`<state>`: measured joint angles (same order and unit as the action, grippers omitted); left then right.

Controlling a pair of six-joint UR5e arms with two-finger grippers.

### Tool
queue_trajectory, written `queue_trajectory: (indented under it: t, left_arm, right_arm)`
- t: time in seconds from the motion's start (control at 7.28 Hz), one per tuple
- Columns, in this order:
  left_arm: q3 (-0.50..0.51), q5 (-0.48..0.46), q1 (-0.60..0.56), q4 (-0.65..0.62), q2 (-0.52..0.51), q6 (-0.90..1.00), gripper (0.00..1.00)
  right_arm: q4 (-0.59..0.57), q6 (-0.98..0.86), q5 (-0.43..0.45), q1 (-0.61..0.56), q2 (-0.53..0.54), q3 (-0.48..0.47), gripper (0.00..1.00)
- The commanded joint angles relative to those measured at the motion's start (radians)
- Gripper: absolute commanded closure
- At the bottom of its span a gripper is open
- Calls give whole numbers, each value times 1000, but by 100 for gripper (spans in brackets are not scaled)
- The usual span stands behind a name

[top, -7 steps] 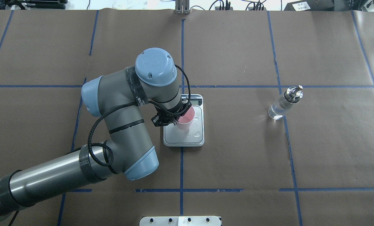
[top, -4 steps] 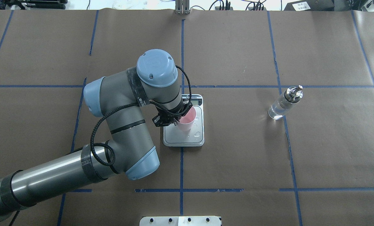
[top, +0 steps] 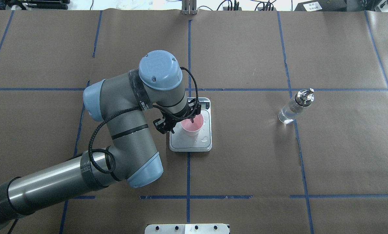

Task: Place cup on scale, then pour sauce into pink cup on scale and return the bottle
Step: 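Carry the pink cup with the left gripper onto the scale and release, then withdraw the left gripper from the cup while the right gripper reaches toward the glass bottle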

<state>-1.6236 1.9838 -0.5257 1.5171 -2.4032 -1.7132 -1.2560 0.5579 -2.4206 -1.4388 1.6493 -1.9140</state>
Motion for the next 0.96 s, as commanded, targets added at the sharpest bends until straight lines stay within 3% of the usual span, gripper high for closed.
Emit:
queue_trajectory:
  t: [0.0, 0.14, 0.41, 0.55, 0.82]
  left_arm:
    - [-147, 3, -7, -79, 63, 91, 0]
    - [-268, 4, -19, -124, 120, 124, 0]
    - [-392, 6, -54, -155, 197, 174, 0]
    - [-432, 7, -75, -156, 228, 211, 0]
    - [-539, 9, -141, -208, 303, 347, 0]
  right_arm:
    - [-2, 29, 2, 23, 6, -58, 0]
    - [-46, 43, 0, 37, 14, -118, 0]
    - [-309, 78, 9, 130, 9, -366, 0]
    - [-313, 221, 53, 220, 4, -441, 0]
    - [-309, 501, 350, 499, 1, -546, 0]
